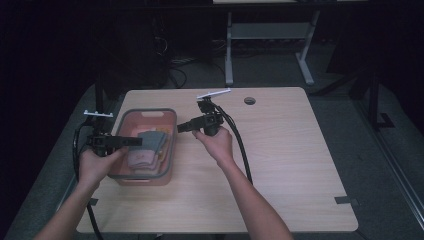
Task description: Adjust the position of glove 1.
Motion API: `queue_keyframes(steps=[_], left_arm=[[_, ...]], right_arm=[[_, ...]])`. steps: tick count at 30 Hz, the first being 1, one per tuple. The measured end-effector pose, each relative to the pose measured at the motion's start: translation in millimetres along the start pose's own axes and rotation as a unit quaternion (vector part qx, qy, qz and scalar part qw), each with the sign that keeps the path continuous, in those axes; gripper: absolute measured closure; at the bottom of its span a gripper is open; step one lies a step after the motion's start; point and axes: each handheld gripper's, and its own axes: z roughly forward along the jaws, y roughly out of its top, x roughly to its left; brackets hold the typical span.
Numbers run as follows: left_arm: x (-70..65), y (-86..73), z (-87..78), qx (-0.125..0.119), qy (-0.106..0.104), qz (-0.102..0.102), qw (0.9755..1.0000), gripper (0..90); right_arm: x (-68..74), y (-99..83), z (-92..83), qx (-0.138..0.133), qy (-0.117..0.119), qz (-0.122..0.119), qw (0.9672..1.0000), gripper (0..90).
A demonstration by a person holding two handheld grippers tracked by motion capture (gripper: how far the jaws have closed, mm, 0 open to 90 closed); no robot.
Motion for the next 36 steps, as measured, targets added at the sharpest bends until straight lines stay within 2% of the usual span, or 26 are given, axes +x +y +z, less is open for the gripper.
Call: queue_keyframes(steps=[3,7,11,18,23,32,36], left_arm=[[-1.2,0.8,0.2,-0.005,-0.004,-0.003,1.0000,46.8],[-5.6,2.0,1.1,-0.006,-0.007,0.004,0.9999,46.7],[-8.2,2.5,2.6,-0.008,-0.009,0.004,0.9999,46.6],[-15.2,5.8,7.1,-0.009,-0.016,0.011,0.9998,45.1],[-20.1,8.0,11.5,-0.013,-0.025,0.009,0.9996,43.0],[-28.4,11.8,16.3,-0.015,-0.045,0.017,0.9987,36.7],[-32.0,13.4,16.7,-0.020,-0.049,0.021,0.9984,34.1]], right_arm=[[-2.1,-0.6,-4.1,-0.002,-0.001,0.002,1.0000,56.7],[-3.4,-1.5,-9.1,-0.005,-0.003,0.003,1.0000,56.6],[-4.9,-3.1,-13.5,-0.007,-0.005,0.005,1.0000,56.3],[-12.8,-7.5,-21.5,-0.012,-0.007,0.010,0.9999,54.4],[-19.5,-9.9,-28.4,-0.013,-0.009,0.016,0.9998,52.3],[-27.1,-13.2,-37.0,-0.017,-0.017,0.021,0.9995,46.9],[-29.9,-14.2,-43.1,-0.020,-0.014,0.026,0.9994,44.8]])
